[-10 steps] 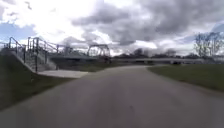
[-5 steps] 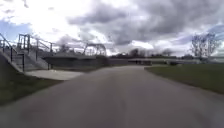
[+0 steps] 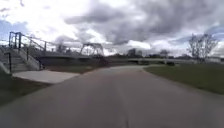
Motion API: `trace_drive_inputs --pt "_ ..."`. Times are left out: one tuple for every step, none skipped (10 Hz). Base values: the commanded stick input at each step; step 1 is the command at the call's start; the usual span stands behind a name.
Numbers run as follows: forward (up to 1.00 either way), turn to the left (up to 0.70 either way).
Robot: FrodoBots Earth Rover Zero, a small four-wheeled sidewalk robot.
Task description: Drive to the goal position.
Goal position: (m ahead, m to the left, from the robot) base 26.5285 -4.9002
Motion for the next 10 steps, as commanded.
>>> trace_drive_inputs --pt "1.0 -0.01" --pt "1.0 -0.02" --pt "1.0 -0.16" --pt "1.0 -0.31" --pt "1.0 -0.18" --pt "1.0 -0.04" --pt "1.0 0.0" --pt "1.0 0.0" --pt "1.0 -0.08" --pt "1.0 -0.19"
